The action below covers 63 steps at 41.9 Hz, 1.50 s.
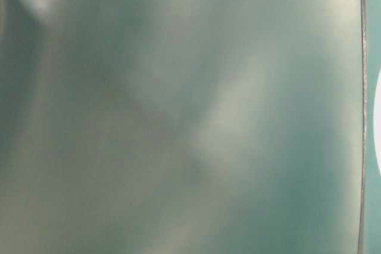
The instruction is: Scoop the yellow hexagonal prism block from the bowl with a spoon using the right arm.
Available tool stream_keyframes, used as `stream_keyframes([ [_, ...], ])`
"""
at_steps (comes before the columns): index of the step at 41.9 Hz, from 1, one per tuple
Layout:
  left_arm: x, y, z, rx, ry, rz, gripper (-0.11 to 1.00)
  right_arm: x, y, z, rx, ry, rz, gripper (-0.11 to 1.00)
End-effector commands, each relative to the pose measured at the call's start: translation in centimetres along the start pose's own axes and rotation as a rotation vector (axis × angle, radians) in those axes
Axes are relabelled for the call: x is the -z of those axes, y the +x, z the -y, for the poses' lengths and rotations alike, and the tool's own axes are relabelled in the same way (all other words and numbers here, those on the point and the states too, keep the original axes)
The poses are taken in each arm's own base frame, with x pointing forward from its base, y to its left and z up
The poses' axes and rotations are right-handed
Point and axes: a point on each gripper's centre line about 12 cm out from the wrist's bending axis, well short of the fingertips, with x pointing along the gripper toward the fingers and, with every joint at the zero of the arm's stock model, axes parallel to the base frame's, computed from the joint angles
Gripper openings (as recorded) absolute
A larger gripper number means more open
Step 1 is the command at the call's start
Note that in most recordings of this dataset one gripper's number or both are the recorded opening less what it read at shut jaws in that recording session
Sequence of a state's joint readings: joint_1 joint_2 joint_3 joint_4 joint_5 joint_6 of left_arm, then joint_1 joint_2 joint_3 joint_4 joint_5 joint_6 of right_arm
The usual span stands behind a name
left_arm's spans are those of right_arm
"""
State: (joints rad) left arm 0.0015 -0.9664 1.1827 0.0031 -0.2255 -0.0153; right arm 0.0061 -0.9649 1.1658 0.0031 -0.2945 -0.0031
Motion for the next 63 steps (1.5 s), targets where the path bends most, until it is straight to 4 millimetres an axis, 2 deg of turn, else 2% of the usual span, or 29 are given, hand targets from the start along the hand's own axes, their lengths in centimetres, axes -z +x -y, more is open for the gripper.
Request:
stream_keyframes([
  [1,-0.5,0.2,0.0,0.002,0.001,0.011,0.0,-0.1,0.4,0.0,-0.001,0.008,0.005,0.51],
  [11,-0.5,0.2,0.0,0.001,0.001,0.012,0.0,2.4,1.5,0.0,0.007,0.055,-0.026,0.5],
  [26,-0.5,0.2,0.0,0.001,0.003,0.012,0.0,8.3,2.1,-0.9,-0.027,0.114,-0.031,0.5],
  [36,-0.4,0.2,0.0,0.001,0.003,0.009,0.0,11.7,2.8,-2.3,-0.046,0.157,-0.069,0.5],
  [51,-0.5,0.2,0.0,0.001,0.003,0.011,0.0,16.4,2.8,-4.9,-0.018,0.188,-0.123,0.5],
  [63,-0.4,0.2,0.0,0.001,0.003,0.009,0.0,19.1,2.4,-6.9,0.01,0.174,-0.198,0.5],
])
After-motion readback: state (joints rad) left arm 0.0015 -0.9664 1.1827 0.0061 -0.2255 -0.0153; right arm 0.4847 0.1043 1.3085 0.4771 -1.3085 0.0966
